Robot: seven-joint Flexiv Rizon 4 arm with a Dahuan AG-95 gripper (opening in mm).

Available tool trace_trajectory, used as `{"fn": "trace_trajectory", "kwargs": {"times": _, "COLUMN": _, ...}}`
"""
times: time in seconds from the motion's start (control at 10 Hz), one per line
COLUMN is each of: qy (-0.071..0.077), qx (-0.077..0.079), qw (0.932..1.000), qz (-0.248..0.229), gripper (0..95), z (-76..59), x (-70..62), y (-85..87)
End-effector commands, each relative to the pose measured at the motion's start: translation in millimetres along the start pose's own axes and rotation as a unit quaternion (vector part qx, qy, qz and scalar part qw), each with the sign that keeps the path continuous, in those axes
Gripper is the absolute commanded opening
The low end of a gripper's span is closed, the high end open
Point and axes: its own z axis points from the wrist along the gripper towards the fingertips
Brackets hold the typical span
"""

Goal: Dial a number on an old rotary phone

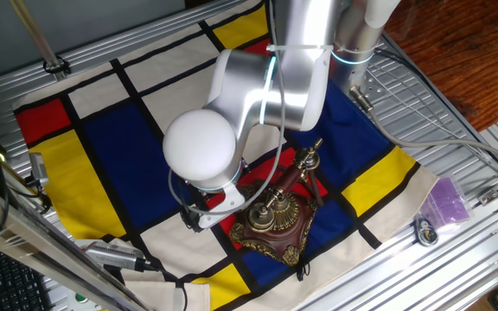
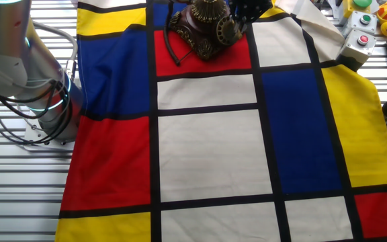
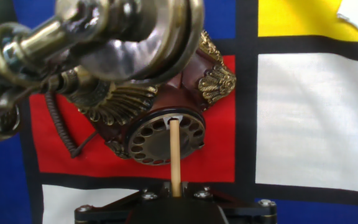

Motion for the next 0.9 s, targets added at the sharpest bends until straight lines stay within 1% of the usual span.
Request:
{"fn": "trace_trajectory", "kwargs": {"times": 0.1, "qy": 0.001, "qx": 0.0, "qw": 1.0, "qz": 0.001, "gripper": 0.0, "z": -0.2, "x": -0.3, "y": -0.2}}
{"fn": "trace_trajectory", "kwargs": {"times": 0.9, "qy": 0.008, "qx": 0.0, "qw": 0.9999, "qz": 0.015, "gripper": 0.0, "z": 2.0, "x": 0.6, "y": -2.0}}
